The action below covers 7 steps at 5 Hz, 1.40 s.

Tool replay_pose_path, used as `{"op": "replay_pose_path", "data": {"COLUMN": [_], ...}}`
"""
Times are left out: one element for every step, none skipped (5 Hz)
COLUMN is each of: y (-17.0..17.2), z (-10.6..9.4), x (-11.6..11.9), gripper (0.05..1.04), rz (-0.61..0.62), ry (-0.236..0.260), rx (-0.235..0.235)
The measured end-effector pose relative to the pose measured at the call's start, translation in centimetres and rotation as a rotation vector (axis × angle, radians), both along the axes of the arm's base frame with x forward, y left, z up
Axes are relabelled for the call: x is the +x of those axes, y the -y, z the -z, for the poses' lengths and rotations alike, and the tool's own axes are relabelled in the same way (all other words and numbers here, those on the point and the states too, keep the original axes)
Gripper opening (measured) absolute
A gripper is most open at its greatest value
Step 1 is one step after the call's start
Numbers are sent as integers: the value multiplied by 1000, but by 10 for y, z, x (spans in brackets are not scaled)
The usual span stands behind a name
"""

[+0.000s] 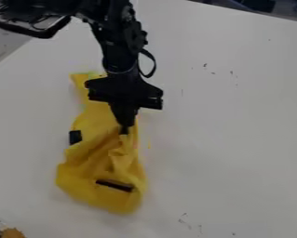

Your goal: Fold the cloth from left to right

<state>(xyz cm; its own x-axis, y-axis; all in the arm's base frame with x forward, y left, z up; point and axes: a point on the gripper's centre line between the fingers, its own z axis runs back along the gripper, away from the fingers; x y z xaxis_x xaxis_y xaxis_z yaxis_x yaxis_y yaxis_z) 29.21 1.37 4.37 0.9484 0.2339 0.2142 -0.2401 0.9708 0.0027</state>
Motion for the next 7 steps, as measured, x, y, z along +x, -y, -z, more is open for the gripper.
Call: {"op": "replay_pose_path", "data": {"y": [27, 44, 57, 59, 59, 59, 54], "z": [2, -1, 2, 2, 5, 5, 1], "x": [17, 32, 39, 39, 38, 39, 37], "gripper": [67, 67, 94, 265, 545, 851, 1016], "rz": [59, 106, 137, 157, 156, 145, 137], "ry": [-13, -21, -46, -50, -65, -66, -69], "rx": [-9, -13, -20, -21, -23, -20, 12]}}
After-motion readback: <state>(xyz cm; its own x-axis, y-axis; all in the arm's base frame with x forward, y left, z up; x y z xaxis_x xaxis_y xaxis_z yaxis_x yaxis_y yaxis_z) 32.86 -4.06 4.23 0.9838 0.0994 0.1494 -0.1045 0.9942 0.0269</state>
